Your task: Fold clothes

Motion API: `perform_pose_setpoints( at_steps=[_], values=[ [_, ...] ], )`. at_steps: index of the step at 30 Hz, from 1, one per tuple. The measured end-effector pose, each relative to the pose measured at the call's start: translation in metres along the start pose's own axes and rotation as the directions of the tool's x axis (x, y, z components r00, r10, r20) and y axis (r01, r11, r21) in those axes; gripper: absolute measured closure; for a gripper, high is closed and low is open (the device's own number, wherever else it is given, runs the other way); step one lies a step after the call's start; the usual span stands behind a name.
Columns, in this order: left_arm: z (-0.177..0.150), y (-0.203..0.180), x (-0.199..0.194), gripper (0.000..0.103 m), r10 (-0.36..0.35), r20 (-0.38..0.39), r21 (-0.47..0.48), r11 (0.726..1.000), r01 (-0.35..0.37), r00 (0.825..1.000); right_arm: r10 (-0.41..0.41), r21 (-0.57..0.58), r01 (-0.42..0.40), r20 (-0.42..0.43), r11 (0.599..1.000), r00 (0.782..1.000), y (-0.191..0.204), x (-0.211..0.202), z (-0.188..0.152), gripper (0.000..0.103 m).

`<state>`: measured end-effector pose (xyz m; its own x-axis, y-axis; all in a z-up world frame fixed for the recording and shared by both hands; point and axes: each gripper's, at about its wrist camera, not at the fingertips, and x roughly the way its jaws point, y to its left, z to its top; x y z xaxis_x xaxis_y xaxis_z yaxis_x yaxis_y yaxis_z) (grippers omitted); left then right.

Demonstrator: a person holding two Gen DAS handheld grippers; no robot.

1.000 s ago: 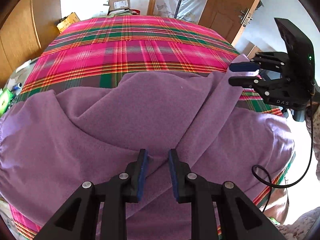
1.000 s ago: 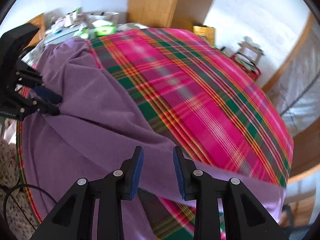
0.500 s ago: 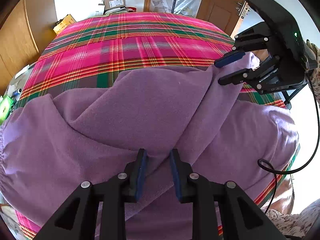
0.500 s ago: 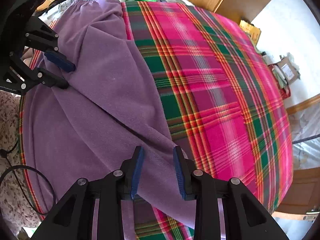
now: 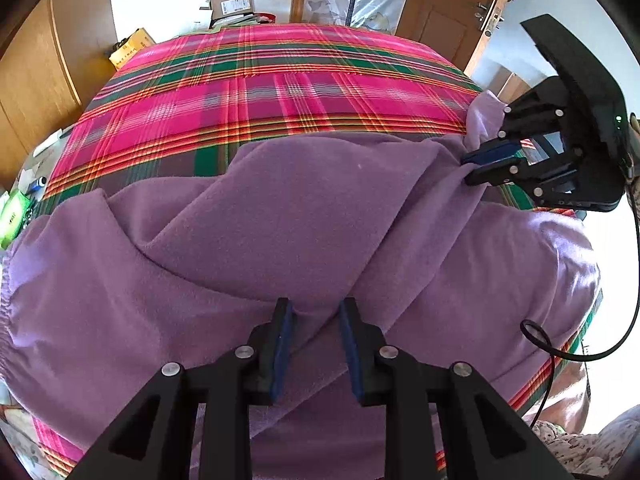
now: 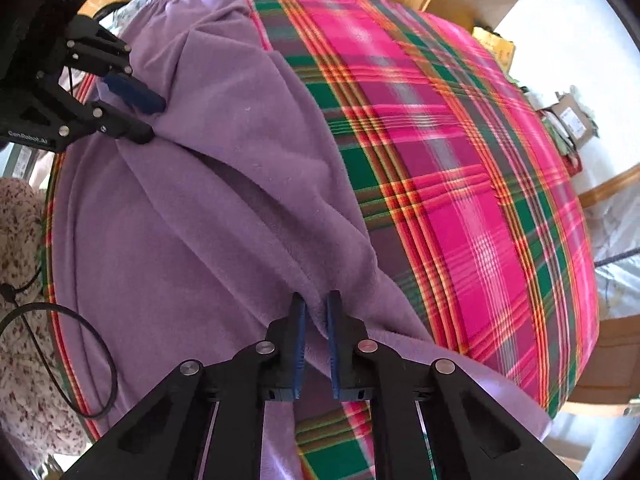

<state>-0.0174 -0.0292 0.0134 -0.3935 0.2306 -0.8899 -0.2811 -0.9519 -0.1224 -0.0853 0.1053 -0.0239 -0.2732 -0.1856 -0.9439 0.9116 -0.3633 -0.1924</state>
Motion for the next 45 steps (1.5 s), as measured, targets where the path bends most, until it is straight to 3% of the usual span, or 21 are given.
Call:
perform_pose_setpoints(
  at_steps=[5,13,17,24,33,35,39,45],
  values=[
    [0.003,-0.008,-0.003,0.078,0.007,0.014,0.044,0.999,-0.008,1.0,-0.037,0.027,0.036,0.043,0.999,0.998,0.008,-0.014,-0.013,0.096],
    [0.0,-0.03,-0.017,0.076,-0.079,0.053,0.147,0.987,0.07,0.995,-0.089,0.087,0.08,0.104,0.993,0.991,0.028,-0.031,-0.03,0.097],
    [0.004,-0.036,-0.011,0.076,-0.079,0.036,0.199,0.977,0.07,0.996,-0.094,0.102,0.083,0.11,0.991,0.989,0.035,-0.032,-0.041,0.097],
    [0.002,-0.049,0.0,0.076,-0.009,0.016,0.329,0.944,0.003,1.0,-0.111,0.143,0.093,0.122,0.985,0.986,0.05,-0.029,-0.056,0.097],
    [-0.001,-0.044,0.006,0.076,-0.039,-0.028,0.307,0.951,0.045,0.999,-0.177,0.261,0.121,0.203,0.958,0.963,0.045,-0.036,-0.057,0.098],
    [0.0,-0.042,0.005,0.083,-0.052,-0.026,0.297,0.953,0.058,0.998,-0.19,0.277,0.128,0.212,0.952,0.959,0.05,-0.038,-0.058,0.098],
    [0.004,-0.036,-0.005,0.095,-0.089,0.017,0.256,0.963,0.082,0.996,-0.226,0.306,0.152,0.221,0.94,0.949,0.051,-0.042,-0.059,0.098],
    [0.009,-0.034,-0.025,0.098,-0.122,0.092,0.219,0.971,0.099,0.988,-0.28,0.331,0.195,0.233,0.924,0.931,0.058,-0.058,-0.059,0.098]
  ],
)
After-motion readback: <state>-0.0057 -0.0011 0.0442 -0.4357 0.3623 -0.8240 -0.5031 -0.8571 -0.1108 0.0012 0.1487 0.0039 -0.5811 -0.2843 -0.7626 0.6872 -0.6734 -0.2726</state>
